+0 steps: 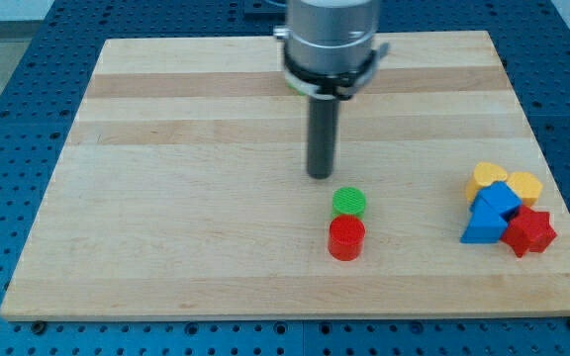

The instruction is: Move the red circle towards the blue triangle

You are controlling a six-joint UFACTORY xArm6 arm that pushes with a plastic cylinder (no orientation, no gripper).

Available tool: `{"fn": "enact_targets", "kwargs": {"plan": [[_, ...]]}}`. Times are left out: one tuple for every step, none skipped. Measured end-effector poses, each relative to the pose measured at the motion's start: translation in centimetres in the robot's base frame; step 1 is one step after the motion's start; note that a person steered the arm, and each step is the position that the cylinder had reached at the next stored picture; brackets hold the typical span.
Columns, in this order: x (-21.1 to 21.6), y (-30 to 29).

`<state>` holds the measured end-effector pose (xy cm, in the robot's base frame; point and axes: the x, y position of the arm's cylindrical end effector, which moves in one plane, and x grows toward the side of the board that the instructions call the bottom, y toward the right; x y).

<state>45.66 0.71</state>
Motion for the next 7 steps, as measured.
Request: {"fn": "enact_targets", "kwargs": {"plan": [[6.9,1.3],[9.8,2.0],[9.8,2.0],[13.8,0.3],[16.2,0.0],[16.1,0.3],[14.1,5.6]]}}
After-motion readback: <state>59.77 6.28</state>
